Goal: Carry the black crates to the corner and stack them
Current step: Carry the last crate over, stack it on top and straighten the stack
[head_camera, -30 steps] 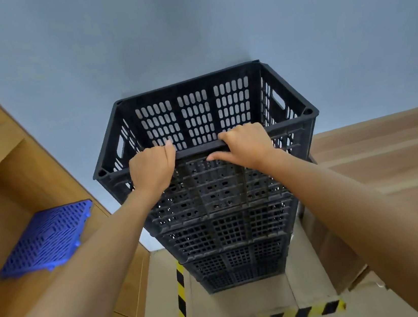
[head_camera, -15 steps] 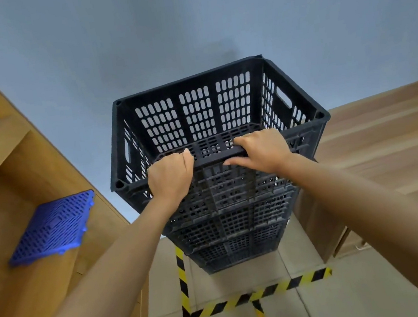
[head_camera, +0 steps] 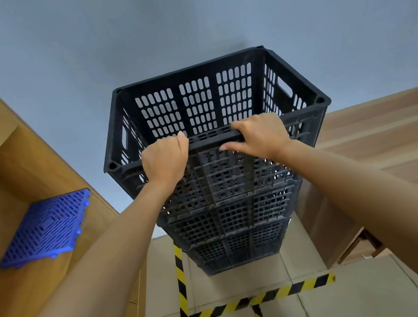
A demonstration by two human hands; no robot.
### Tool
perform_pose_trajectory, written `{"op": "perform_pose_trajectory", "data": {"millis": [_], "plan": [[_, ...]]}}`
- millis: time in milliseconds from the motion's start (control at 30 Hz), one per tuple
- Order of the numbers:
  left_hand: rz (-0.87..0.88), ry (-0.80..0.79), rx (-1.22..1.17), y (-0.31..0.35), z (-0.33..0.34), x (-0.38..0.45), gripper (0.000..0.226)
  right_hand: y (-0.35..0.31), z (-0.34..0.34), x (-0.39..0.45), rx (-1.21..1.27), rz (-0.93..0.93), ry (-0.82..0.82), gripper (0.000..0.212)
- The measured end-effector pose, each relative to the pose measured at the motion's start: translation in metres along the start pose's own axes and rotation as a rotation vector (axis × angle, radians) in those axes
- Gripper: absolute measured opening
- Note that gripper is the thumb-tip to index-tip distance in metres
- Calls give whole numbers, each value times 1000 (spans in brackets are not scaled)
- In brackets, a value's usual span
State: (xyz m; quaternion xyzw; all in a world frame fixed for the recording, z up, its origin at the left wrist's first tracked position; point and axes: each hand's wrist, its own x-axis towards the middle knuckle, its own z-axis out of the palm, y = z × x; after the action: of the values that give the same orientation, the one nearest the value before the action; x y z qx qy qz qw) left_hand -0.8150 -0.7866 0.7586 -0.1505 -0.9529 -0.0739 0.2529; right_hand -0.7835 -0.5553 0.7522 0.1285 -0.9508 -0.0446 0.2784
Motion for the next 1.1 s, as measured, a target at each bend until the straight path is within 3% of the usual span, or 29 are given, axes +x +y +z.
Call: {"op": "perform_pose_trajectory", "data": {"millis": [200, 433, 1100], "plan": [[-19, 1, 24, -11, 30, 65, 60, 27, 36, 61, -15, 2, -30, 73], [18, 32, 68, -29, 50, 113, 62, 42, 59, 105, -23, -61, -28, 68], [54, 7, 10, -31, 27, 59, 59, 9, 25, 57, 26, 5, -92, 57]]}}
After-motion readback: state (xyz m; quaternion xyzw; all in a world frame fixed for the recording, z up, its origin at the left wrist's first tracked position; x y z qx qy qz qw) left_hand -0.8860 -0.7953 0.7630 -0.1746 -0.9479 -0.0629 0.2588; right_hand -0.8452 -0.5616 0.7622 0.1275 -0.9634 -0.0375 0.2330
